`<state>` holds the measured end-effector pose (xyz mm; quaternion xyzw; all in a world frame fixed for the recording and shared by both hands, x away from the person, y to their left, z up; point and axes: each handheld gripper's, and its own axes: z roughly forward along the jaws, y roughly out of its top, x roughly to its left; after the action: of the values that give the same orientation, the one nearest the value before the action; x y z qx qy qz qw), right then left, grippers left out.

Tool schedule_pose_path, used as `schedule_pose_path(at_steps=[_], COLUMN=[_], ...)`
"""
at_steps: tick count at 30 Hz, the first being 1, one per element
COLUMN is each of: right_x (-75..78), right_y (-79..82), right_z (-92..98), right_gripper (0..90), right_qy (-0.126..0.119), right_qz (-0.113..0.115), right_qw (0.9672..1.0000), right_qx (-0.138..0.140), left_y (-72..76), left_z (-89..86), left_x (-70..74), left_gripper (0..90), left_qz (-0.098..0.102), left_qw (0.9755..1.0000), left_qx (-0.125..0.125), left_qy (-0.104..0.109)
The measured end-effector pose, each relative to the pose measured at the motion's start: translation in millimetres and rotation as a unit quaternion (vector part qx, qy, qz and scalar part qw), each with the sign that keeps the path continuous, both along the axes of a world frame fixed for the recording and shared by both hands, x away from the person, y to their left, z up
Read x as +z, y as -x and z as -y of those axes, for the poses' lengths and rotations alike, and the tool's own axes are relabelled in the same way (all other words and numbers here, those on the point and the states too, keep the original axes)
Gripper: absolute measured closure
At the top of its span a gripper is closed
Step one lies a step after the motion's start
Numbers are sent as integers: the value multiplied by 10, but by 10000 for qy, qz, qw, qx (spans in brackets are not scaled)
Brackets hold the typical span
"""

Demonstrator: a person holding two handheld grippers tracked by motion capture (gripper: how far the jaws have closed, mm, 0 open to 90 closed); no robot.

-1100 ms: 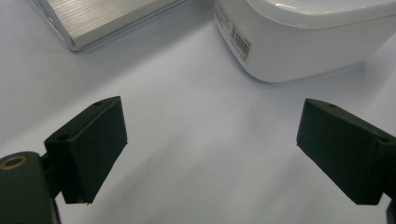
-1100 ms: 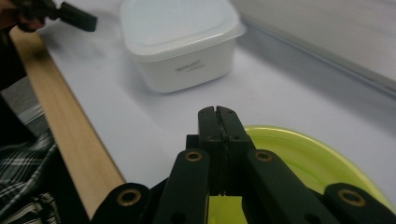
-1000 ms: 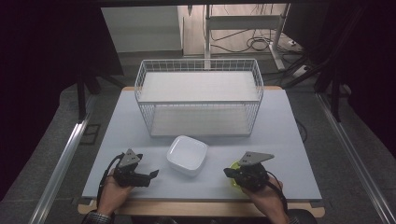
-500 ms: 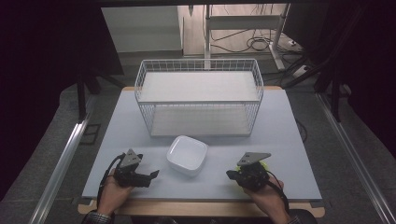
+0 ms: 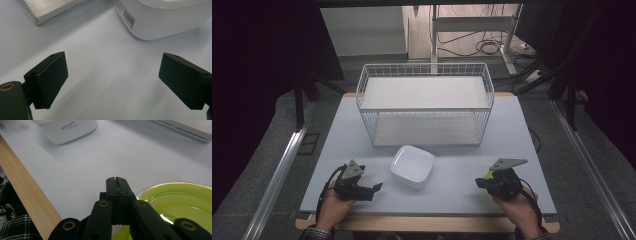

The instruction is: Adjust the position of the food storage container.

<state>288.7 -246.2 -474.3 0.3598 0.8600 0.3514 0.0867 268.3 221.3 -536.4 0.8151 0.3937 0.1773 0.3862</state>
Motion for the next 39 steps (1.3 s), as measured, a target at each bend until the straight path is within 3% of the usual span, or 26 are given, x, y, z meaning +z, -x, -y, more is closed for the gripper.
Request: schedule_pose_path(at_steps=[7, 13, 20, 27, 32, 33, 34, 39], right_x=[4, 10, 15, 23, 62, 66, 67, 46], right_y=[-35, -59, -90, -72, -32, -24, -14, -9], right_z=[129, 222, 356, 297, 200, 175, 124, -21], right_gripper=[891, 888, 888, 876, 891, 893, 897, 898], right_qy=[-27, -28, -22, -57, -150, -168, -193, -266], right_qz=[5, -13, -11, 56, 224, 253, 308, 312], right_qw=[9998, 9994, 9978, 9982, 9984, 9983, 9984, 9987], right_qx=[-174, -350, -661, -596, -496, -488, -443, -298], left_y=[-6, -14, 5, 12, 1, -12, -49, -211], left_z=[-10, -10, 51, 68, 41, 31, 14, 31], left_x=[15, 44, 75, 111, 162, 174, 186, 195], left_gripper=[79, 81, 79, 113, 331, 331, 433, 678], left_qz=[-104, -404, -471, -409, -314, -301, -254, -221], left_qw=[9998, 9983, 9987, 9991, 9991, 9989, 9983, 9985], left_qx=[58, 103, 17, 107, 70, 70, 68, 19], left_qy=[171, 399, 207, 88, 275, 360, 517, 500])
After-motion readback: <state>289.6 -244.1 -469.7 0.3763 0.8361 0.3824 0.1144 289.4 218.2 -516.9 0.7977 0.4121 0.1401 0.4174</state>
